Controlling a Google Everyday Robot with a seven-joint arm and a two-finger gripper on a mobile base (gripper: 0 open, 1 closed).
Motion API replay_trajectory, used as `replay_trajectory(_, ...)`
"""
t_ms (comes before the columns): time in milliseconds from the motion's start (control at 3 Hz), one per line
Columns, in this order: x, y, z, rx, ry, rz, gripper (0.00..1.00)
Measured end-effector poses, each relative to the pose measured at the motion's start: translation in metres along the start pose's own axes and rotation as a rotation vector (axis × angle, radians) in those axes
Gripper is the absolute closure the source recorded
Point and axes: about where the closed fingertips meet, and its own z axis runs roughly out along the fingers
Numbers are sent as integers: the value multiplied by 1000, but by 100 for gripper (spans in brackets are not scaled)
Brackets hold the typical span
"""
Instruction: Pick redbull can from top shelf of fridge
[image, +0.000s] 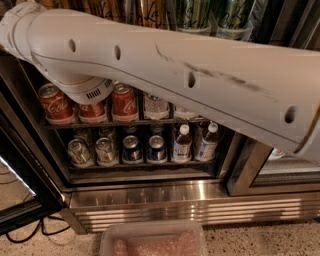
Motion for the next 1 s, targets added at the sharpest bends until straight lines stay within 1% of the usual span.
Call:
replay_trajectory(333,5,-1,4,-2,7,8,38)
replay_trajectory(667,5,-1,4,-2,7,8,57)
replay_trajectory(1000,5,-1,4,-2,7,8,80)
